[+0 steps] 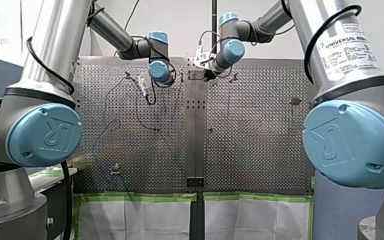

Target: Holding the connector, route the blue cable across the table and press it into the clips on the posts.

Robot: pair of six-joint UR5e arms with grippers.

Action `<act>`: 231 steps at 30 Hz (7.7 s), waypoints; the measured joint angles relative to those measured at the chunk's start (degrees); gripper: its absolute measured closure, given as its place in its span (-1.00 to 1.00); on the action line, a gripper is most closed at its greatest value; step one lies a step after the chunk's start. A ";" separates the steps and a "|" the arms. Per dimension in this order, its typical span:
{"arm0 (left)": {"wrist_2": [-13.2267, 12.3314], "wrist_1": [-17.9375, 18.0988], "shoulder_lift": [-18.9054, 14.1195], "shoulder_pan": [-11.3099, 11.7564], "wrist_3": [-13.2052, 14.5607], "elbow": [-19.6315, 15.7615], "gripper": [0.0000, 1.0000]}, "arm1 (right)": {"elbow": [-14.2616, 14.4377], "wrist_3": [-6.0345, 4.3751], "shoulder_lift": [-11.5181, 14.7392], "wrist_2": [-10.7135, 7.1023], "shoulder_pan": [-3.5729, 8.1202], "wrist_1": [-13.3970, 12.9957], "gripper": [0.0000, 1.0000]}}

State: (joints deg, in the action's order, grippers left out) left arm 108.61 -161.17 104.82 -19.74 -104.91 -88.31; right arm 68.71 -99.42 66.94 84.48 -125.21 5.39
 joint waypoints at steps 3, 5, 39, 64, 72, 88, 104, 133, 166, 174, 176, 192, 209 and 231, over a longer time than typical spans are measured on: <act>-0.36 -0.70 1.56 0.27 0.16 1.79 0.98 | -0.67 -0.11 -0.44 -0.57 0.56 0.00 1.00; -0.62 -0.88 2.39 0.53 0.19 2.78 0.98 | -1.34 -0.30 -0.94 -0.93 0.96 0.02 1.00; -2.41 -8.26 7.39 2.84 -2.08 8.53 -1.00 | -7.40 -1.00 -5.62 -3.61 5.78 0.04 1.00; -7.50 -10.90 -4.79 0.69 -3.03 -3.00 -1.00 | -7.40 -0.97 -5.21 -3.53 5.89 0.50 1.00; -7.71 -13.72 -6.39 -0.82 -1.97 -4.35 -1.00 | -7.40 -1.20 -4.78 -3.53 6.15 0.61 1.00; -4.62 -13.25 -9.37 -4.83 0.97 -4.37 -1.00 | -7.23 -0.99 -4.66 -3.10 6.90 1.03 1.00; 4.28 -11.82 -4.61 -14.25 4.02 0.96 -1.00 | -7.07 -0.79 -4.66 -2.74 7.12 1.41 1.00; 8.35 -17.54 7.12 -13.59 4.99 17.72 -1.00 | -7.06 -0.70 -4.74 -2.74 7.11 1.35 1.00; 8.11 -19.55 13.76 -11.09 4.75 23.60 0.44 | -7.10 -0.87 -4.76 -2.80 7.22 1.28 1.00; 8.65 -20.39 13.73 -11.55 4.94 23.58 1.00 | -7.10 -0.95 -4.76 -2.82 7.15 1.27 1.00; 9.12 -20.48 13.73 -11.65 4.96 23.58 1.00 | -7.09 -0.96 -4.75 -2.83 7.10 1.30 1.00; 14.40 -19.79 13.69 -13.28 4.65 19.81 1.00 | -5.04 -0.87 -4.82 -3.06 6.53 1.24 1.00; 13.46 -10.78 13.72 -13.54 2.84 10.50 1.00 | 3.11 1.17 -4.83 -3.06 6.96 0.76 1.00; 4.53 1.87 18.46 -12.97 1.99 -2.16 1.00 | 14.85 3.10 -4.85 -1.98 6.97 -8.20 1.00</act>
State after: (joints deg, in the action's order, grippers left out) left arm 113.14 -159.29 123.29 -32.70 -102.92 -90.47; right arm 83.56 -96.32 62.09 82.50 -118.24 -2.81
